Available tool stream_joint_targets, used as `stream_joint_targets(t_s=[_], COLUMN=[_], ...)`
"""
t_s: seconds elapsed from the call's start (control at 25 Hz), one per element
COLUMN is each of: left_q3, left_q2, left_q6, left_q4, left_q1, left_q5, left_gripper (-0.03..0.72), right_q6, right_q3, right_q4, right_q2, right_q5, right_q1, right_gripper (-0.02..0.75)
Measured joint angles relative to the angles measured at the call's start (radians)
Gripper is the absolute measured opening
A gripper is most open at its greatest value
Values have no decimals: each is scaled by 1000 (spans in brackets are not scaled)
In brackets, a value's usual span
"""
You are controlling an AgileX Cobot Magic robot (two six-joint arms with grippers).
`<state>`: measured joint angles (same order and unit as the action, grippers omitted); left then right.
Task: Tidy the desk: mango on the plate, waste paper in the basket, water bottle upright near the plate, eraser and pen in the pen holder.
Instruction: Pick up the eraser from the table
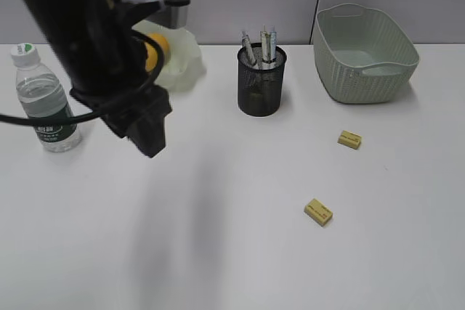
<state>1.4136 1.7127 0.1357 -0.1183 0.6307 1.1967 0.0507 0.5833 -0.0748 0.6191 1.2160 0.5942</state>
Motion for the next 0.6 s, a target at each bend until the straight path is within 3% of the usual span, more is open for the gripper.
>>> stream_joint_targets(t_s=[0.24,0.6], left_q3=[-298,-619], left_q2=[-240,-681], left_q6=[0,0], left_q4=[1,0], left_q1=[0,0], left_q5=[-113,-232], left_gripper=[435,434], right_q6=[1,-51], right_q3=[0,78], right_q4=[0,1], right_q2=[200,554], right_q5=[-83,-305], right_q1=[0,-2], right_gripper=[477,477])
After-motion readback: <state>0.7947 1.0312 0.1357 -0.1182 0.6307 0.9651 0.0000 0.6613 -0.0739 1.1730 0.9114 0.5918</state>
